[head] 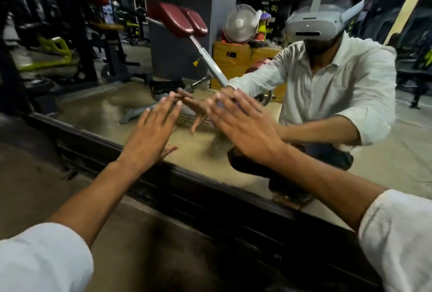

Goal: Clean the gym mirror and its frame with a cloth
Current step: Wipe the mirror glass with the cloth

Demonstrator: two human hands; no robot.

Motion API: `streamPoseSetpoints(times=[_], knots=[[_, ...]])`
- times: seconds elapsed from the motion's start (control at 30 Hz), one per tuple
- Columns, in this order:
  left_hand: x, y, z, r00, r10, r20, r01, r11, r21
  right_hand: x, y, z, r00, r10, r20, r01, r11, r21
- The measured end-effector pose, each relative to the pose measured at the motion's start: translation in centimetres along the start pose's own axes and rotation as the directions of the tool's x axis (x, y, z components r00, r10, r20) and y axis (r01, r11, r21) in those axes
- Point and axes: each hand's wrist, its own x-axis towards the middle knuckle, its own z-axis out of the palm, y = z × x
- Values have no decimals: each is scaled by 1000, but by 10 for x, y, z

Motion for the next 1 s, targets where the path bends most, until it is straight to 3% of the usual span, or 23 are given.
streamPoseSetpoints(times=[0.1,0.17,0.23,0.33,0.37,0.43,0.5,0.53,0.6,0.73,1.0], knots=[[17,-23,-21,997,-79,12,79,997,10,67,60,-18,978,168,-126,-182,977,-110],[24,-27,-29,996,-82,29,81,996,30,83,54,-28,956,264,-125,-271,962,-42],[29,-27,-30,996,-71,49,69,996,49,71,20,-18,978,153,-144,-160,986,-37],[29,-25,-28,995,-50,81,45,997,64,43,-22,-6,983,-152,104,161,983,-90],[29,-25,-27,995,-47,85,41,997,67,39,-25,-4,970,-191,152,203,977,-67],[30,-27,-26,998,-43,56,39,997,68,49,-12,-13,991,-125,46,126,992,-25],[35,-29,-27,999,-49,8,48,997,55,69,23,-20,990,120,-72,-114,990,83],[39,-30,-28,999,-46,-19,47,998,41,78,45,-25,983,153,-106,-145,986,82],[52,-30,-34,996,-29,-80,31,999,15,88,73,-31,986,92,-138,-76,990,116],[72,-32,-43,989,2,-149,4,999,42,83,53,-36,981,42,-188,-14,989,147],[71,-65,-24,985,-80,-152,79,997,-11,107,25,-33,993,-1,-117,1,1000,-2]])
